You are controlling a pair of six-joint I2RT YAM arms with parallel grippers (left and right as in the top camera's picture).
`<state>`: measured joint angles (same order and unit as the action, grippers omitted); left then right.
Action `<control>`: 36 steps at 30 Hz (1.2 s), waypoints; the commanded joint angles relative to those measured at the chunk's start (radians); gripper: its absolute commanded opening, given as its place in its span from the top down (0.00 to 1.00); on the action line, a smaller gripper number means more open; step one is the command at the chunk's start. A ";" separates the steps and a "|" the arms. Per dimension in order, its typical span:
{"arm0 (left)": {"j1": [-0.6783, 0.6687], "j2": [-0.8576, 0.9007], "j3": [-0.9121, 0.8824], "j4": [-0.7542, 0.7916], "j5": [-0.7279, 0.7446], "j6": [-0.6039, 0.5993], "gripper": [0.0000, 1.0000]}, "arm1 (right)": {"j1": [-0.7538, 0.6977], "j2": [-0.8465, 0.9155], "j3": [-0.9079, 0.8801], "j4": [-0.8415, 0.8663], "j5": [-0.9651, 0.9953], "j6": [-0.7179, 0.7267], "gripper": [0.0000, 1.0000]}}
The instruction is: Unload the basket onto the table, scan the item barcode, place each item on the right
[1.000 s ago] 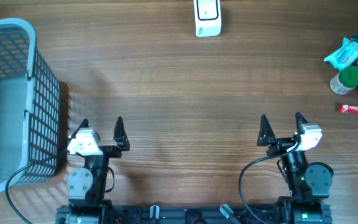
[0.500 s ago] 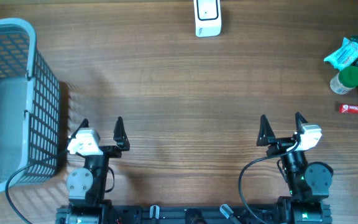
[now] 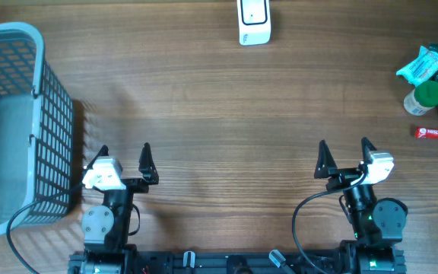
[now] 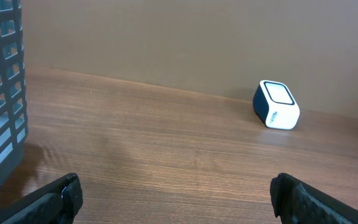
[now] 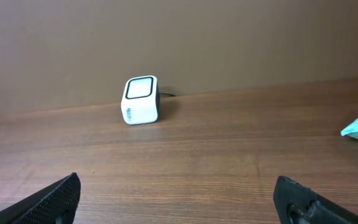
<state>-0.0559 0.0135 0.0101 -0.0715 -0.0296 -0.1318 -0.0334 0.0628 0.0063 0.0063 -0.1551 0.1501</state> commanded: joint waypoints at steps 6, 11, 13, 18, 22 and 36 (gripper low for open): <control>0.008 -0.009 -0.005 0.002 -0.016 0.020 0.00 | 0.007 -0.053 -0.001 -0.003 0.051 -0.047 0.00; 0.008 -0.009 -0.005 0.002 -0.016 0.020 0.00 | 0.068 -0.060 -0.001 -0.005 0.051 -0.188 0.00; 0.008 -0.009 -0.005 0.002 -0.016 0.020 0.00 | 0.093 -0.060 -0.001 -0.004 0.051 -0.241 0.00; 0.008 -0.009 -0.005 0.002 -0.016 0.020 0.00 | 0.092 -0.060 -0.001 -0.004 0.050 -0.224 0.00; 0.008 -0.009 -0.005 0.002 -0.016 0.020 0.00 | 0.092 -0.060 -0.001 -0.004 0.050 -0.226 0.00; 0.008 -0.009 -0.005 0.002 -0.016 0.020 0.00 | 0.091 -0.059 -0.001 -0.002 0.050 -0.226 0.00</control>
<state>-0.0559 0.0135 0.0101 -0.0715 -0.0296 -0.1318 0.0547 0.0193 0.0063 -0.0002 -0.1219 -0.0586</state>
